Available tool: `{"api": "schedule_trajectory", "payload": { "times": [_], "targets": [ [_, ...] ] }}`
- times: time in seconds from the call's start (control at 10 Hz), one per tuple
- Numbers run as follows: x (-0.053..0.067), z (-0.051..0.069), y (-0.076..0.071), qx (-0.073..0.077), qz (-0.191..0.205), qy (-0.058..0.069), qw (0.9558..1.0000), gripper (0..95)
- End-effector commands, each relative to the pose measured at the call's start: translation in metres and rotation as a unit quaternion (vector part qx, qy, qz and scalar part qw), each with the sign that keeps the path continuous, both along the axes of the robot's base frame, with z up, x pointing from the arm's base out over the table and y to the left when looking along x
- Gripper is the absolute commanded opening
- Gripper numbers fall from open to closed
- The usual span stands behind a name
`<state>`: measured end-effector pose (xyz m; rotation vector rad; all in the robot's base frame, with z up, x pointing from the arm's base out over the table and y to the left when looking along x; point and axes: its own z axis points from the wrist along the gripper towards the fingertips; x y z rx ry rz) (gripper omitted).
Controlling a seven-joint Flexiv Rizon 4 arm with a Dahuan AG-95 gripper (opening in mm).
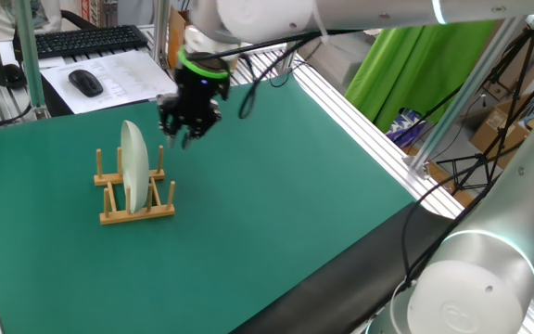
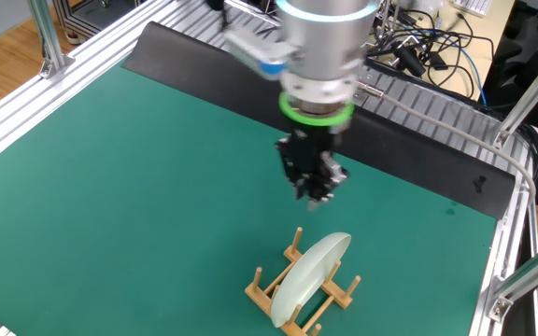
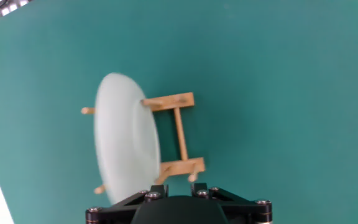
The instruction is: Take the dish off the dish rack
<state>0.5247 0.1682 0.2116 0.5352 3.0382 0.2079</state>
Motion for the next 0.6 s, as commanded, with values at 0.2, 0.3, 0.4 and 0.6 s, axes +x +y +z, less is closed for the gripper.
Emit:
{"api": "schedule_trajectory", "payload": {
  "times": [0.2, 0.3, 0.4, 0.6],
  "targets": [
    [0.001, 0.011, 0.024, -0.017, -0.024, 0.002, 0.9996, 38.0],
    [0.002, 0.013, 0.028, -0.018, -0.028, 0.002, 0.9994, 38.0],
    [0.002, 0.013, 0.031, -0.02, -0.032, 0.002, 0.9993, 57.0],
    [0.006, 0.012, 0.043, -0.021, -0.052, 0.0, 0.9984, 57.0]
  ]
}}
